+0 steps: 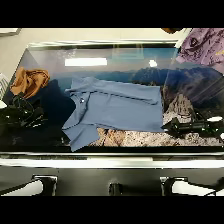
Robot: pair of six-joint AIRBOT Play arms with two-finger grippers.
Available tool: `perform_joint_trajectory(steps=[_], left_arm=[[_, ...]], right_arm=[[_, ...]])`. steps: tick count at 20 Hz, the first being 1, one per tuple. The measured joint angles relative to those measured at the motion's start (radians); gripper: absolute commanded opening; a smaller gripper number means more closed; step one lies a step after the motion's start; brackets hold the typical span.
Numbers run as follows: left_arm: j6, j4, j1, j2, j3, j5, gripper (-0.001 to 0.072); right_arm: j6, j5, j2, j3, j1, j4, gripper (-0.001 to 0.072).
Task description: Fold the clothes and pants, and hang the long-sleeved shirts on hangers.
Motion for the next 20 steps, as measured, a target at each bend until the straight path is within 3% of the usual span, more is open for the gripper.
perform_joint_trajectory(steps=[1, 2, 3, 4, 6, 9, 20], left_arm=[[0.000, 0.000, 0.000, 0.000, -0.001, 0.003, 0.0473], [-0.002, -0.001, 0.000, 0.000, -0.002, 0.003, 0.0585], [-0.013, -0.003, 0.000, 0.000, -0.003, 0.003, 0.0633], [-0.023, -0.005, 0.000, -0.003, -0.005, 0.003, 0.0633], [-0.031, -0.013, 0.000, -0.014, -0.008, 0.000, 0.0633], [0.002, -0.059, 0.000, -0.042, -0.021, -0.014, 0.0633], [0.249, -0.272, -0.006, -0.142, -0.120, 0.018, 0.0623]], right_arm=[[-0.001, -0.001, -0.007, -0.002, 0.000, 0.004, 0.0337], [-0.002, -0.001, -0.013, -0.003, 0.000, 0.010, 0.0336], [-0.005, 0.000, -0.017, -0.004, 0.000, 0.013, 0.0279], [-0.005, 0.000, -0.020, -0.005, 0.002, 0.013, 0.0231], [-0.005, -0.001, -0.025, -0.006, 0.017, 0.006, 0.0030], [-0.005, -0.010, -0.026, -0.008, 0.043, 0.003, 0.0027], [0.042, -0.031, 0.103, -0.008, 0.058, -0.031, 0.0027]])
